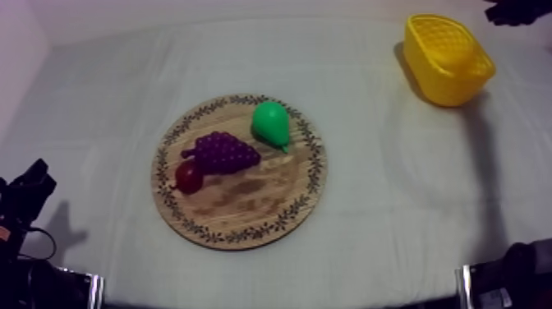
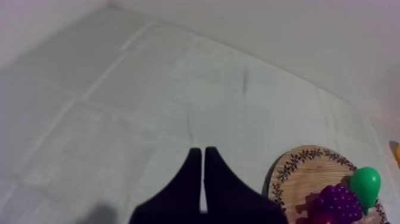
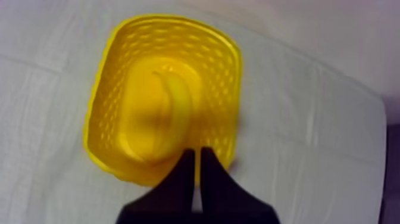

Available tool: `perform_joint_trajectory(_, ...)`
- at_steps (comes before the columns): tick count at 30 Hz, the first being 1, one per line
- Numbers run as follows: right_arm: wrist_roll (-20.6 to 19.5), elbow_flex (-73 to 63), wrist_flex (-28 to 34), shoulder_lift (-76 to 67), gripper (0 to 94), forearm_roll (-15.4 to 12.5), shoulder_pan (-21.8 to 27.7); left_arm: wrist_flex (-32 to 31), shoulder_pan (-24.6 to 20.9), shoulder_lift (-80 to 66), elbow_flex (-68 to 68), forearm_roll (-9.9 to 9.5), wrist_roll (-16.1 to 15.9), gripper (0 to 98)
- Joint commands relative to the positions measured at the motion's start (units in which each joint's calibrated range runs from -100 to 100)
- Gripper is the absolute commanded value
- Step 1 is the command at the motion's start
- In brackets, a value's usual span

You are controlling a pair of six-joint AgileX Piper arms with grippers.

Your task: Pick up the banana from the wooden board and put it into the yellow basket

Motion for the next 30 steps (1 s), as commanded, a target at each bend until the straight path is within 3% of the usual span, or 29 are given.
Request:
perform_joint_trajectory(1,1.98,10.18,-4.00,-8.77,0.7,-2.80,1.55,-0.01,0.02,-0.05,-0.01,0.03,0.00,0.1)
perform_joint_trajectory(7,-1.31,30.69,-17.75,-22.78,0.9,-2.57,1.27,-0.01,0.02,-0.05,-0.01,0.03,0.00,0.1)
perform_joint_trajectory(11,-2.62,41.47,-21.70,-31.40,0.7,-2.13,0.82,-0.01,0.02,-0.05,-0.01,0.03,0.00,0.1)
perform_joint_trajectory(19,-5.34,55.97,-21.66,-45.35,0.7,-0.05,-0.83,-0.01,0.02,-0.05,-0.01,0.03,0.00,0.1)
perform_joint_trajectory(30,-13.06,72.68,-18.52,-66.43,0.6,6.11,-7.70,-0.01,0.02,-0.05,-0.01,0.03,-0.01,0.1)
